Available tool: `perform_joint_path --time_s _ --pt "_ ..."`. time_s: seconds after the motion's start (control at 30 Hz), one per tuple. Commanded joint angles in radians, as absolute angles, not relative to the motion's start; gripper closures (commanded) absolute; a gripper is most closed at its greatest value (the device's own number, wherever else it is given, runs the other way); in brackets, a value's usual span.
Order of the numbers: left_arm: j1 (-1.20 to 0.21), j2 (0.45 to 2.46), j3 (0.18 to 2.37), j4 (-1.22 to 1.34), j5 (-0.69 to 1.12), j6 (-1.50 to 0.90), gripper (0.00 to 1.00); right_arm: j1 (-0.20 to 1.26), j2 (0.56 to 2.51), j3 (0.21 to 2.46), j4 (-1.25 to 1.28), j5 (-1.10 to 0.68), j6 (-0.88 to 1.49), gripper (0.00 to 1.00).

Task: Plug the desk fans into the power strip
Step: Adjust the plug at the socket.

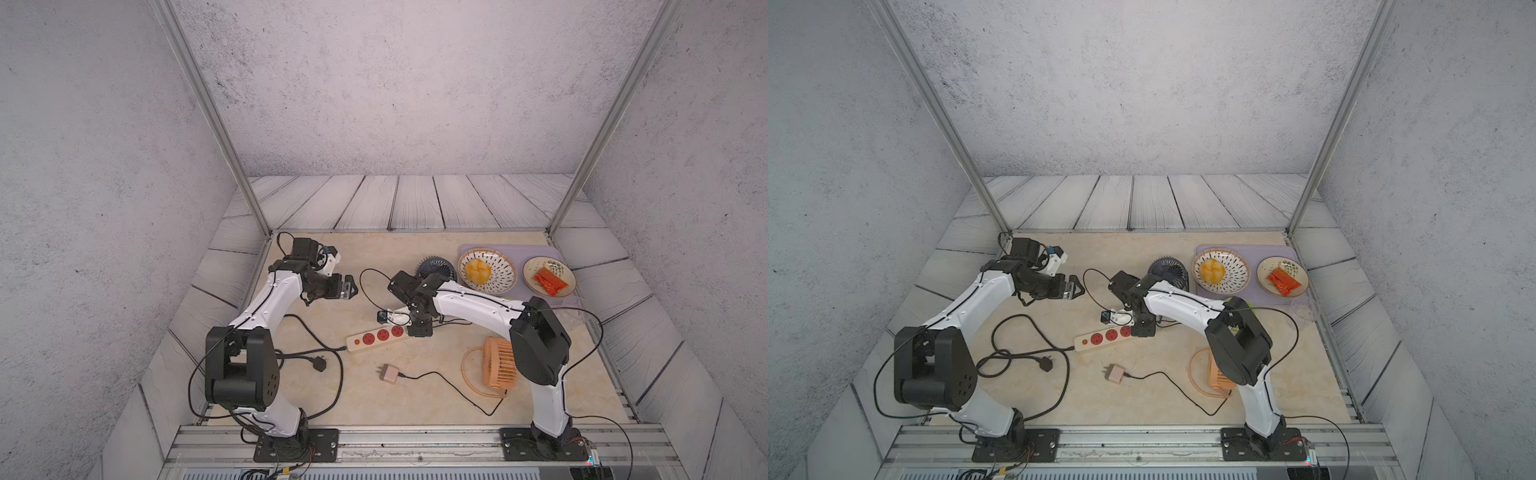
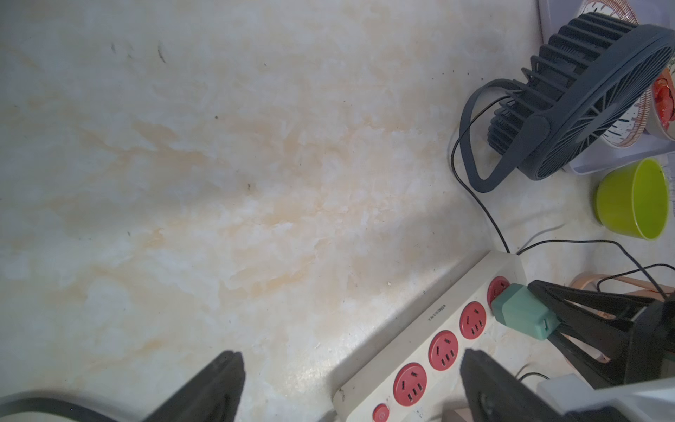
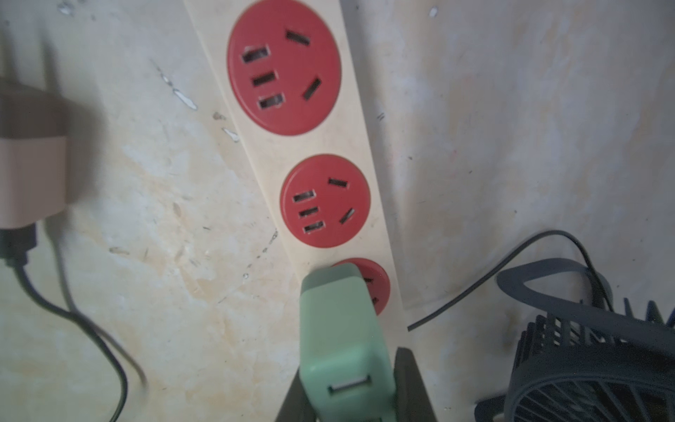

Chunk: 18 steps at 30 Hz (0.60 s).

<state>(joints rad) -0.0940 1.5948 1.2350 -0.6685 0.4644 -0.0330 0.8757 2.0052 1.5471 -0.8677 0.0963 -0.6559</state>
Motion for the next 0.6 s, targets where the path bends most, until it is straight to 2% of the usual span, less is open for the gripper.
perform_joint_path --time_s 0.0,0.17,0.57 --pt "-0.096 1.582 1.224 -0.668 0.473 -0.021 0.01 0.884 2.149 1.39 -0.739 0.099 -0.577 1.0" --pt "-0.097 1.589 1.225 -0.668 0.476 -0.023 0.01 0.885 2.144 1.327 -0.687 0.113 -0.644 1.0" --pt "-0.097 1.585 1.224 -0.669 0.478 -0.028 0.01 0.844 2.221 1.439 -0.812 0.033 -0.775 1.0"
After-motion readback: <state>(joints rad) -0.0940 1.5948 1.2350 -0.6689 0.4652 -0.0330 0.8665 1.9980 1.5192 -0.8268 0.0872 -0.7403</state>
